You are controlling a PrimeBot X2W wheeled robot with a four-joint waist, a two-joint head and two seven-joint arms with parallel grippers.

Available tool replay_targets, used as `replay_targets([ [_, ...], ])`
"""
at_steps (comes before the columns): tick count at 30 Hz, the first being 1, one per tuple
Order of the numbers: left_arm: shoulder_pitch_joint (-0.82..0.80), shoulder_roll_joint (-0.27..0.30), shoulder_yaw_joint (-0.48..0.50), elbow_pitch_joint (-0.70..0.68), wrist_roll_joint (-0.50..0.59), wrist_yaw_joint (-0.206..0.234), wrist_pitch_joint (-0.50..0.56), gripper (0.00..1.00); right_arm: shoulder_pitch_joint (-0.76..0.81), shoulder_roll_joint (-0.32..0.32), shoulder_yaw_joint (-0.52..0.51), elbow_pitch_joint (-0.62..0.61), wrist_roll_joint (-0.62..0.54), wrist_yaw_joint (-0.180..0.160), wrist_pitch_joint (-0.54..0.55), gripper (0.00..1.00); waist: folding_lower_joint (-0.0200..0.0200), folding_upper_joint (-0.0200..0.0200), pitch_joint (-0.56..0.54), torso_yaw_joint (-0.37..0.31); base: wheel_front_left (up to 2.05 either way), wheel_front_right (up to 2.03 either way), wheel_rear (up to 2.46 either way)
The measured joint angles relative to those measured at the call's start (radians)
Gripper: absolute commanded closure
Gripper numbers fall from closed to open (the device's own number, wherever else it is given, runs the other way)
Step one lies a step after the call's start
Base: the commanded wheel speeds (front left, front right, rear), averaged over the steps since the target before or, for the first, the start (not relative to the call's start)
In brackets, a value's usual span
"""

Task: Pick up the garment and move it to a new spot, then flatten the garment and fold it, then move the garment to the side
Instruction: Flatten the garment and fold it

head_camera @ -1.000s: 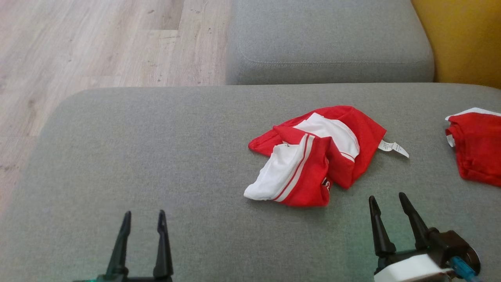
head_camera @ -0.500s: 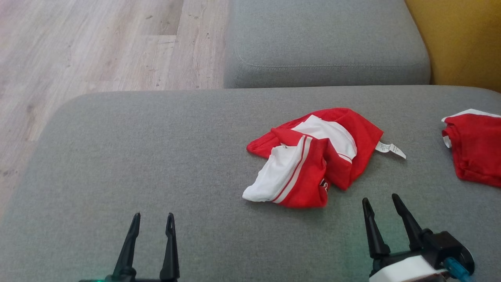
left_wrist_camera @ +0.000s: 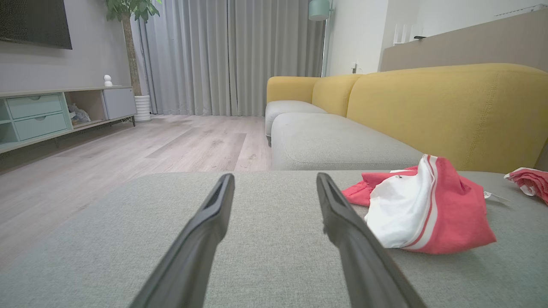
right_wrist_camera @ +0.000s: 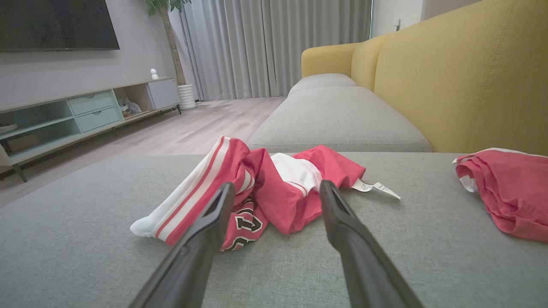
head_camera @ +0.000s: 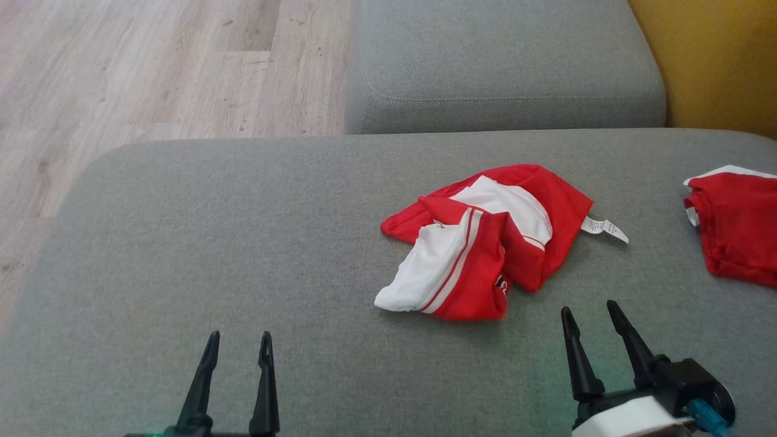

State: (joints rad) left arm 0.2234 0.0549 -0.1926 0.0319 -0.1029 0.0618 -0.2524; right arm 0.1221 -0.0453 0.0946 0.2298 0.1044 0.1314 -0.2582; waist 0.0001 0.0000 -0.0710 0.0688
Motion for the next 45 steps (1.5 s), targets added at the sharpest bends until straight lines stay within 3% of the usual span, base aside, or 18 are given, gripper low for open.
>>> replay_targets([
  [13,-0.013,0.0,-0.012,0.017,0.0,-0.002,0.0,0.0,-0.003,0.0,0.02,-0.001,-0.001,0.0,0.0,0.0,0.0,0.0,0.016,-0.034,0.0,0.0,0.0],
  [18,-0.072,0.0,-0.064,0.075,0.0,-0.032,0.0,0.0,-0.012,0.0,0.041,-0.003,-0.01,0.0,0.0,0.0,0.0,0.0,0.031,-0.085,0.0,0.0,0.0],
  [29,-0.379,-0.003,-0.219,0.36,0.011,-0.122,0.0,0.0,-0.084,0.0,0.107,-0.022,-0.009,0.0,0.0,0.0,0.0001,0.0,0.129,-0.236,0.0,0.0,0.0],
  [40,-0.624,0.001,-0.234,0.62,0.026,-0.137,0.0,0.0,-0.155,-0.001,0.152,-0.024,0.015,0.0,0.0,0.0,0.0001,0.0,0.256,-0.365,0.0,0.0,0.0],
  [41,-0.638,0.003,-0.237,0.623,0.027,-0.146,0.0,0.54,-0.157,-0.001,0.154,-0.024,0.02,0.0,0.0,0.0,0.0001,0.0,0.264,-0.376,0.0,0.0,0.0],
  [42,-0.651,0.004,-0.243,0.622,0.028,-0.153,0.0,1.0,-0.158,-0.001,0.155,-0.024,0.022,0.0,0.0,0.0,0.0001,0.0,0.27,-0.386,0.0,0.0,0.0],
  [45,-0.69,0.005,-0.278,0.611,0.029,-0.177,0.0,1.0,-0.157,-0.001,0.156,-0.019,0.022,0.0,0.0,0.0,0.0003,-0.0001,0.275,-0.408,0.0,0.0,0.0],
])
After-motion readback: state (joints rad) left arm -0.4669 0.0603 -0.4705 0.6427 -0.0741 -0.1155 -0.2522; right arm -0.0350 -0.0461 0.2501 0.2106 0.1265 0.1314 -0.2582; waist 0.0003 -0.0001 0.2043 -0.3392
